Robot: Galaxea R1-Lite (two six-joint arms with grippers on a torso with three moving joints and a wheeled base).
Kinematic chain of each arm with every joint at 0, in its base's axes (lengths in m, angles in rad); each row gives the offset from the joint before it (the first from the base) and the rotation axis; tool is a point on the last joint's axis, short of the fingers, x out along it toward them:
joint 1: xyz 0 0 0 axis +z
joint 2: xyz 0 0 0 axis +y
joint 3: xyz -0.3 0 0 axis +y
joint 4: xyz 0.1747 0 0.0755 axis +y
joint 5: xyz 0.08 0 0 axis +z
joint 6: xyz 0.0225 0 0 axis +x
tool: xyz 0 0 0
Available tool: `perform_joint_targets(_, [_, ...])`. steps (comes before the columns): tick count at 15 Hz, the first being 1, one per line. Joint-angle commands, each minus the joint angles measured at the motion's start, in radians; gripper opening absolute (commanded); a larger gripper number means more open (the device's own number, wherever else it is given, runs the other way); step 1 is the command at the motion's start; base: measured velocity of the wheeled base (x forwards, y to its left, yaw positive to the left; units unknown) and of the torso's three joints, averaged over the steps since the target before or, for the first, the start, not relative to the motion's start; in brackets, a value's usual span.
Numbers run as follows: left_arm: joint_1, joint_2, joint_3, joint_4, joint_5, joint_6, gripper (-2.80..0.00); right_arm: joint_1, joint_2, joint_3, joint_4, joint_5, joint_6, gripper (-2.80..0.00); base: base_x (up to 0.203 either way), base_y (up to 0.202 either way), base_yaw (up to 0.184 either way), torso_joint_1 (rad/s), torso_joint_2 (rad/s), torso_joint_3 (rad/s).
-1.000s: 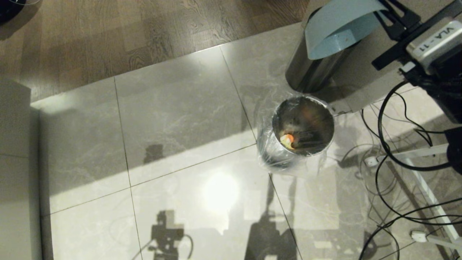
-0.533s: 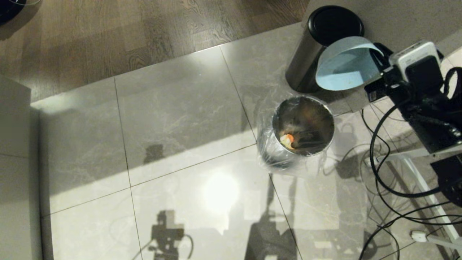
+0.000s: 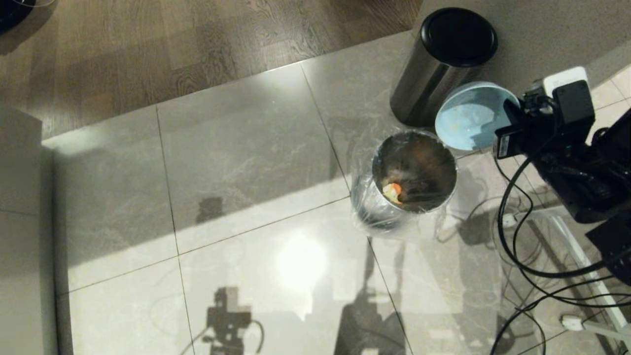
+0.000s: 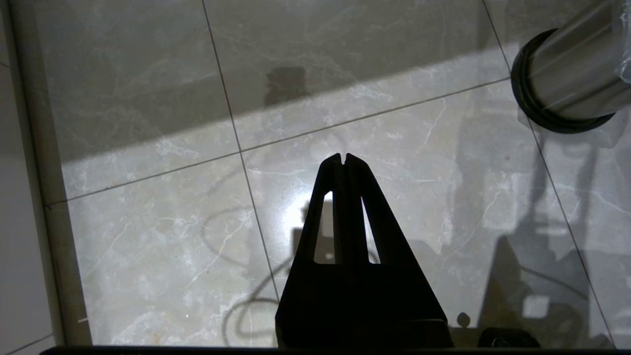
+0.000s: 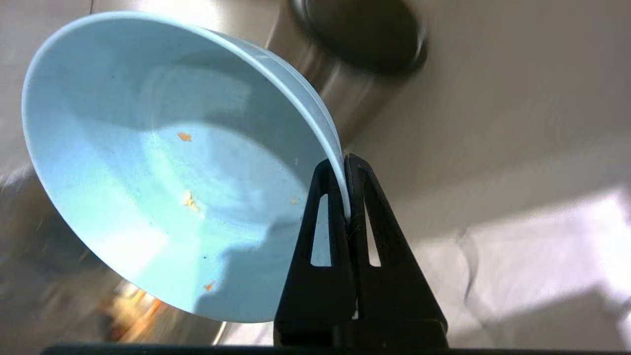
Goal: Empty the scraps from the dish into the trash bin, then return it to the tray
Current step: Put the bowl back to the table
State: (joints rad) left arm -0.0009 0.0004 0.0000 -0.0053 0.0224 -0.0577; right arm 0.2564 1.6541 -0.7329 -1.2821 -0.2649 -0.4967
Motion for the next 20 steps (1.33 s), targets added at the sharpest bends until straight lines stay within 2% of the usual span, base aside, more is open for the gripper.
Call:
perform_joint_targets(1, [0.000, 0.000, 0.000, -0.001, 0.001, -0.001, -2.80, -0.004, -0.022, 0.044, 0.042, -0.002, 0.061, -2.80, 0.000, 0.000, 0.000, 0.000, 0.00, 0.000])
perform_joint_targets(6, [0.000, 0.000, 0.000, -0.001, 0.001, -0.001, -2.80, -0.007, -0.098, 0.156, 0.251, 0.000, 0.217, -2.80, 0.000, 0.000, 0.000, 0.000, 0.00, 0.000])
perform_joint_targets(9, [-0.001, 0.001, 0.000, -0.001, 0.001, -0.001, -2.80, -0.009, -0.210, 0.316, 0.422, 0.002, 0.320, -2.80, 0.000, 0.000, 0.000, 0.000, 0.00, 0.000])
perform_joint_targets(14, [0.000, 0.001, 0.000, -0.001, 0.001, -0.001, -2.80, -0.022, -0.361, 0.548, 0.574, 0.013, 0.443, -2.80, 0.000, 0.000, 0.000, 0.000, 0.00, 0.000])
perform_joint_targets(15, [0.001, 0.001, 0.000, -0.001, 0.001, -0.001, -2.80, -0.040, -0.384, 0.588, 0.593, 0.037, 0.455, -2.80, 0.000, 0.000, 0.000, 0.000, 0.00, 0.000])
perform_joint_targets(18, [-0.001, 0.000, 0.000, -0.001, 0.001, -0.001, -2.80, -0.152, -0.485, 0.714, 0.648, 0.175, 0.461, -2.80, 0.000, 0.000, 0.000, 0.000, 0.00, 0.000])
perform_joint_targets(20, [0.000, 0.001, 0.000, -0.001, 0.001, -0.001, -2.80, -0.195, -0.554, 0.731, 0.722, 0.220, 0.463, -2.80, 0.000, 0.000, 0.000, 0.000, 0.00, 0.000])
